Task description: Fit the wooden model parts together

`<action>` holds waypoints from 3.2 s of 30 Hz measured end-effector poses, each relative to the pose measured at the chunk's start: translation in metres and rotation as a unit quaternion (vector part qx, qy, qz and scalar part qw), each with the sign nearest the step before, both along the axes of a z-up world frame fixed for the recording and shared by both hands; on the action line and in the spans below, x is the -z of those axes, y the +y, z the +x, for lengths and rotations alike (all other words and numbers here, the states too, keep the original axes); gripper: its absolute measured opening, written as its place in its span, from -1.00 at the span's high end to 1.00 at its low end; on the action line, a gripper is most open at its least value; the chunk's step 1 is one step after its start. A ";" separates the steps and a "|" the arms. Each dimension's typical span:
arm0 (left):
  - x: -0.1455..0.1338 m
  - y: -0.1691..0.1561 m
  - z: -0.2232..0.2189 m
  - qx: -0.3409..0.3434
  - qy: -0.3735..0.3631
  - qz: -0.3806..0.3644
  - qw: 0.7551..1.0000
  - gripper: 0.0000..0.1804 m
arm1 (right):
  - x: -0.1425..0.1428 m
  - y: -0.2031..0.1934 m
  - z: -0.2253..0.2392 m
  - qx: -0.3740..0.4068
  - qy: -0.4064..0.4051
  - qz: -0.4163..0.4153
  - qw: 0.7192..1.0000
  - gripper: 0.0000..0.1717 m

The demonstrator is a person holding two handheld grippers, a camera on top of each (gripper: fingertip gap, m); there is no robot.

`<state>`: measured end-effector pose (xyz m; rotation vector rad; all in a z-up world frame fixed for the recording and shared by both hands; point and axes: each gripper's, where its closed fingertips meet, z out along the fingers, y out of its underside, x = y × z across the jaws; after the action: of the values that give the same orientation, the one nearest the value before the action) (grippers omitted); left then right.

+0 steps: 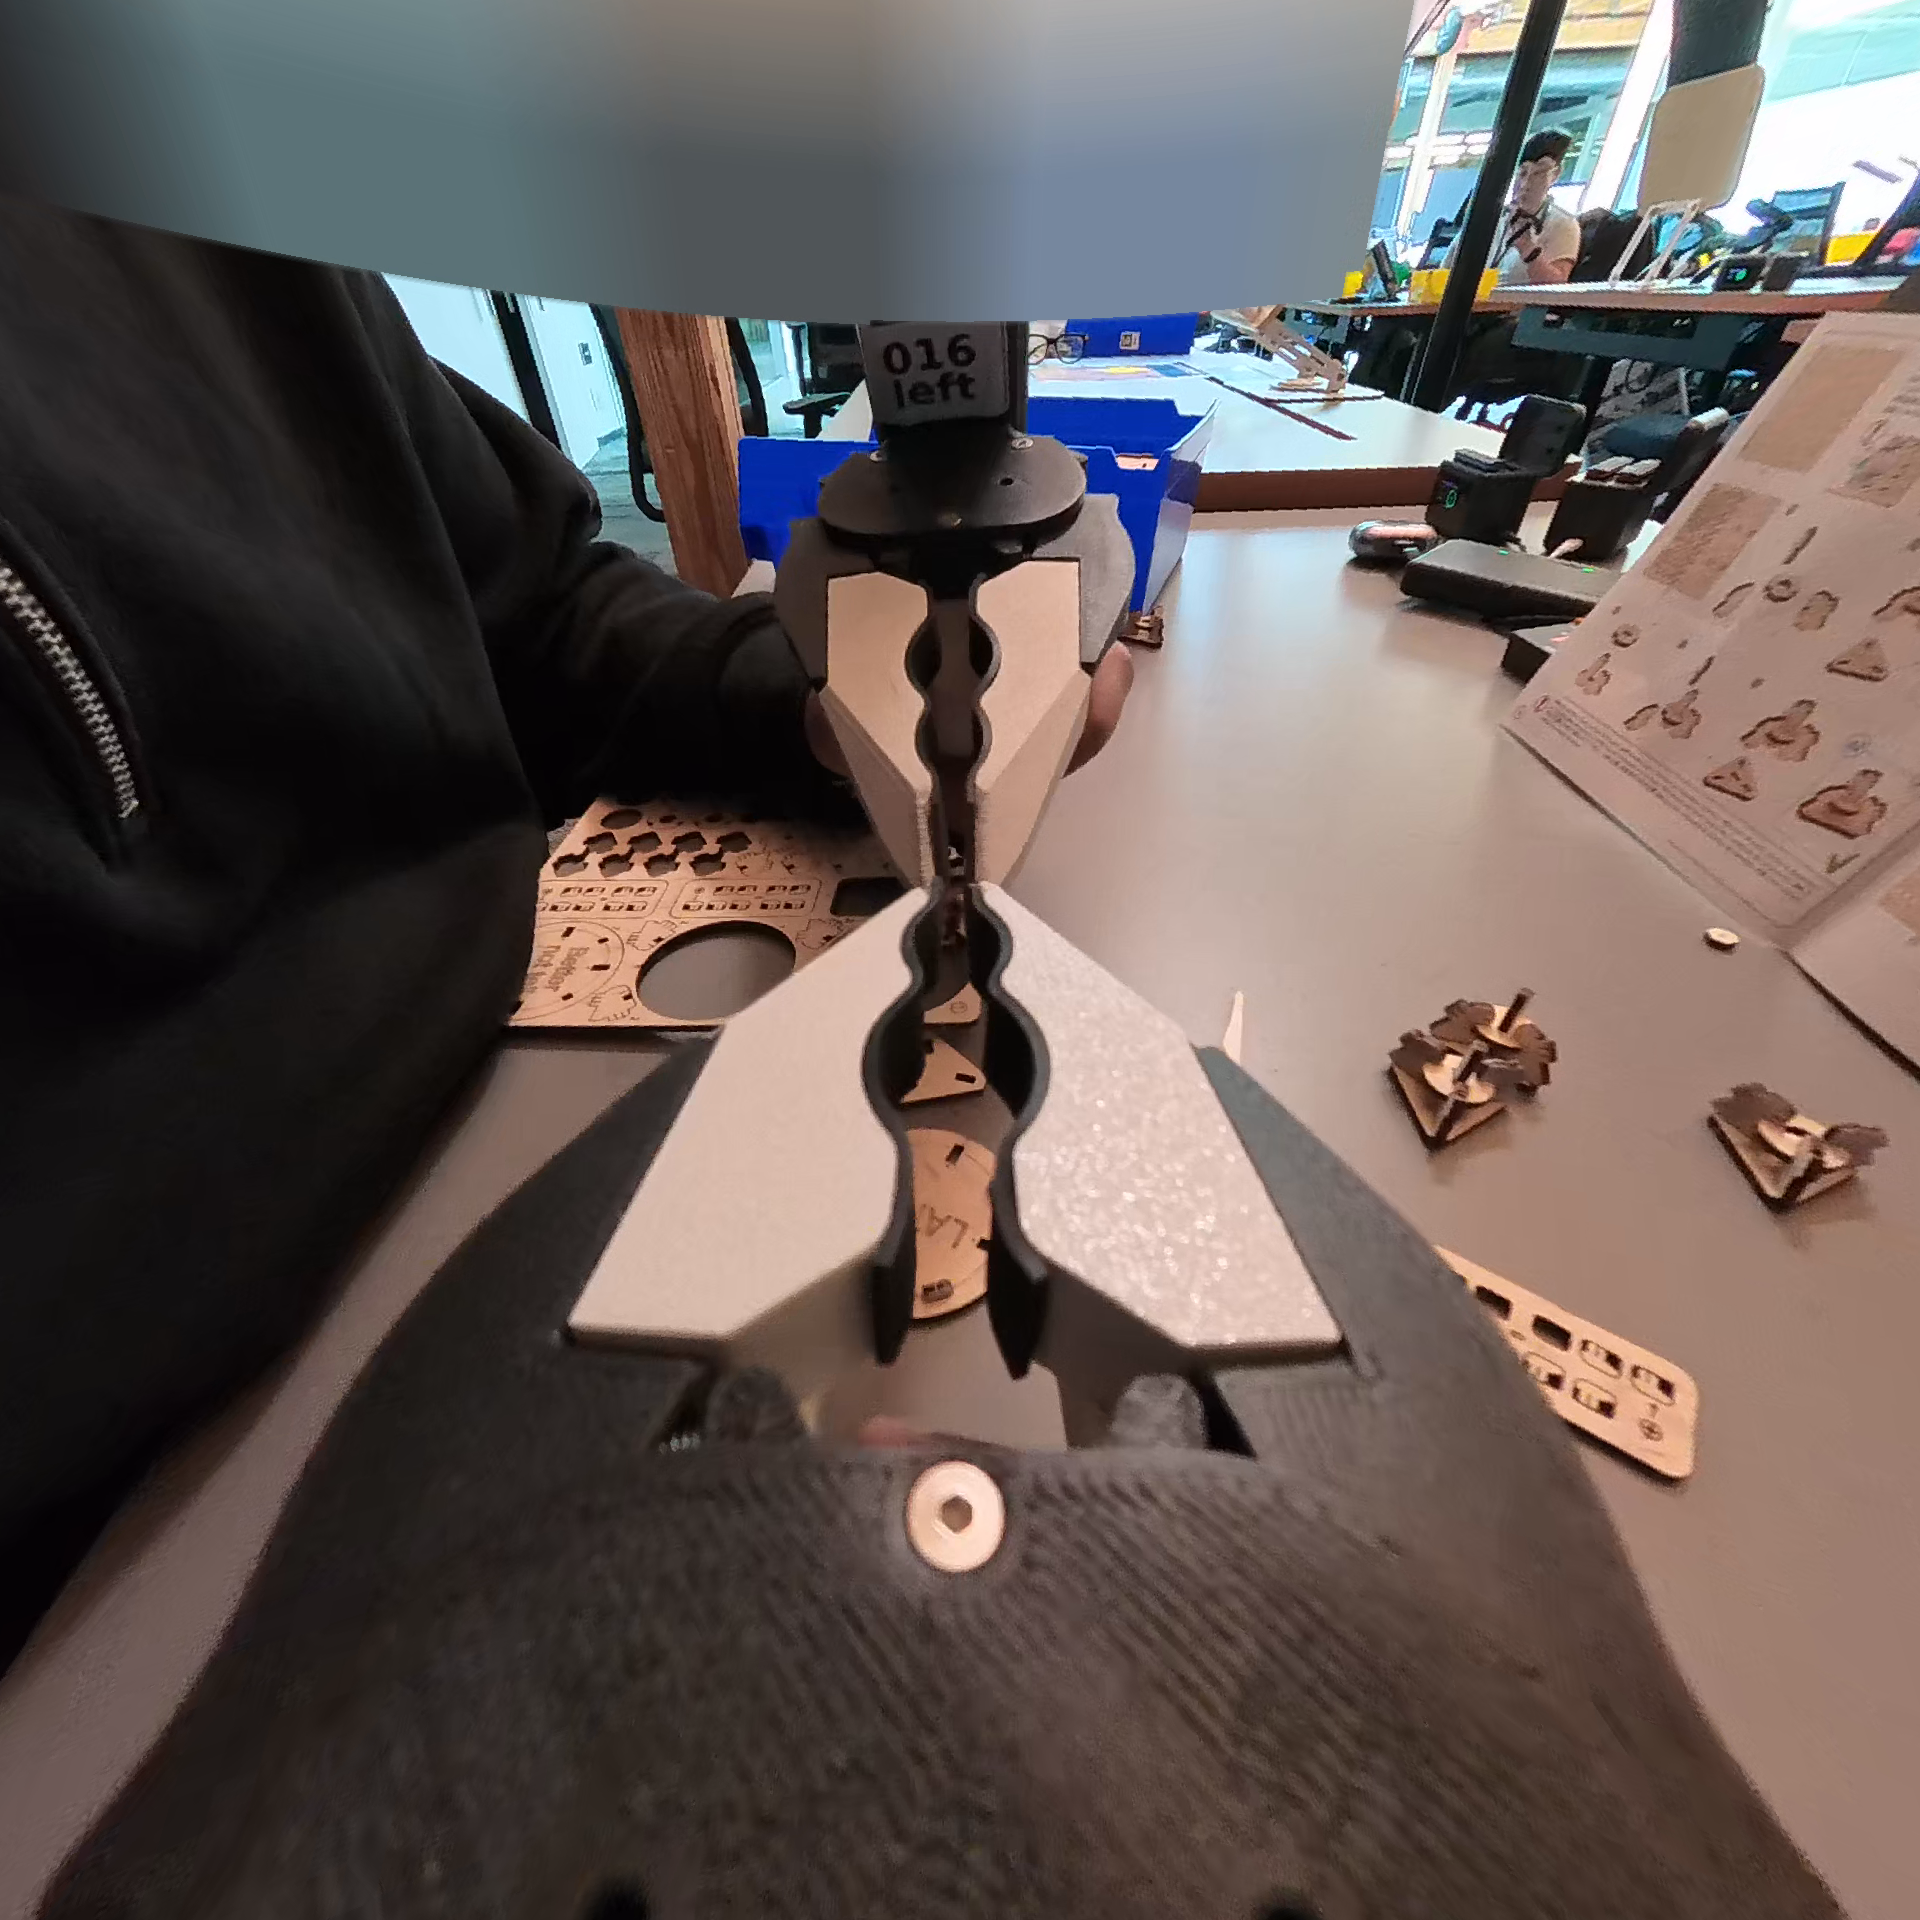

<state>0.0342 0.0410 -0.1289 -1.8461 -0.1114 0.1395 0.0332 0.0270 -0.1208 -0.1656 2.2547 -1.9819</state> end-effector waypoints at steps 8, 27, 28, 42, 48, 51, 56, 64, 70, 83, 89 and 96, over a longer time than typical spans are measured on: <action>-0.002 0.000 0.000 0.000 0.001 0.003 1.000 1.00 | 0.001 0.001 0.000 0.002 0.009 0.004 1.000 0.98; 0.074 -0.004 0.009 0.021 -0.101 -0.206 0.973 0.82 | 0.023 0.023 0.025 -0.076 0.035 0.152 0.985 0.99; 0.080 -0.004 0.008 0.018 -0.101 -0.224 0.969 0.82 | 0.031 0.023 0.028 -0.081 0.042 0.176 0.980 1.00; 0.087 -0.006 -0.004 -0.019 -0.151 -0.233 0.960 0.82 | 0.084 0.025 0.028 -0.084 0.040 0.382 0.919 0.99; 0.087 -0.006 -0.003 -0.024 -0.165 -0.231 0.959 0.85 | 0.091 0.024 0.035 -0.084 0.031 0.425 0.901 0.99; 0.087 -0.006 -0.003 -0.026 -0.174 -0.228 0.957 0.86 | 0.091 0.024 0.035 -0.074 0.028 0.445 0.892 0.99; 0.087 -0.006 -0.004 -0.027 -0.190 -0.224 0.956 0.89 | 0.092 0.025 0.035 -0.063 0.062 0.489 0.868 0.99; 0.087 -0.006 -0.005 -0.037 -0.183 -0.226 0.956 0.94 | 0.093 0.025 0.034 -0.057 0.121 0.570 0.810 0.99; 0.087 -0.006 -0.005 -0.038 -0.198 -0.221 0.954 0.94 | 0.095 0.026 0.034 -0.070 0.141 0.600 0.784 0.99; 0.087 -0.006 -0.006 -0.037 -0.207 -0.219 0.953 0.94 | 0.057 -0.005 0.021 0.053 0.093 0.416 0.903 0.79; 0.088 -0.006 -0.006 -0.042 -0.205 -0.219 0.953 0.94 | -0.055 -0.018 -0.026 0.278 -0.024 -0.044 0.959 1.00; 0.087 -0.006 -0.006 -0.054 -0.215 -0.214 0.951 0.94 | -0.091 -0.003 -0.038 0.296 -0.128 -0.324 0.889 1.00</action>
<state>0.0285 0.0351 -0.2162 -2.2806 -0.5218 -0.1818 -0.0046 0.0243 -0.0296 0.7677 1.4994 -2.7850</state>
